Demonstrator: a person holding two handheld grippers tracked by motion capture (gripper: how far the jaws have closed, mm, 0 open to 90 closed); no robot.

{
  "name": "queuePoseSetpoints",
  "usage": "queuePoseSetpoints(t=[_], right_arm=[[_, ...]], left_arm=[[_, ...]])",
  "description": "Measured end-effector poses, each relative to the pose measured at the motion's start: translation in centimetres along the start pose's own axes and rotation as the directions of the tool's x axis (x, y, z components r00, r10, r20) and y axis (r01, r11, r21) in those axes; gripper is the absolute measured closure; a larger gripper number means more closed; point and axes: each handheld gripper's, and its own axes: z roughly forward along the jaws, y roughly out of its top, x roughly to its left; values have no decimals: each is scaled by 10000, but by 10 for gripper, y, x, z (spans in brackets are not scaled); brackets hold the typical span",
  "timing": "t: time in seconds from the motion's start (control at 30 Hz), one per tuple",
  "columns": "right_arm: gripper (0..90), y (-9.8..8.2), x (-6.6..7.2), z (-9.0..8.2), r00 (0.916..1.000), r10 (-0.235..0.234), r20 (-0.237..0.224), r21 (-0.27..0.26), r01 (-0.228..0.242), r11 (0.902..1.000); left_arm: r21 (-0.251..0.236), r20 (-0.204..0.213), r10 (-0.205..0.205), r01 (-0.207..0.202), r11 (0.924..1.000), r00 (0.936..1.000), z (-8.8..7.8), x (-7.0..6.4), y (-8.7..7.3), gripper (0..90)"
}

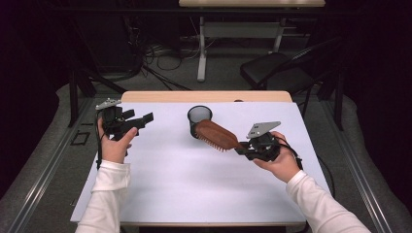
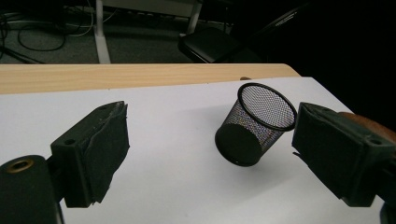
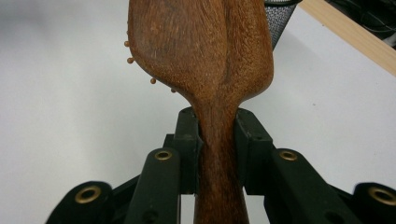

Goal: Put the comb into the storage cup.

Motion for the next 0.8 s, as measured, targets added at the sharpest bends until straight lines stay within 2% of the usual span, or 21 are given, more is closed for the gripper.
queuePoseSetpoints(t=[0.33, 0.57, 0.8], right_arm=[[729, 3, -2, -1, 9996, 249, 136, -547, -241, 9982], [729, 4, -4, 1, 9983, 536, 246, -1100, -506, 9926], [729, 5, -3, 7, 9975, 594, 381, -1443, -533, 9881]], left_arm=[[92, 84, 84, -85, 9999, 9999, 2, -3, 0, 107], [213, 192, 142, -146, 9997, 9997, 5, -7, -1, 107], [387, 352, 347, -360, 9986, 9988, 10, -14, -3, 107]])
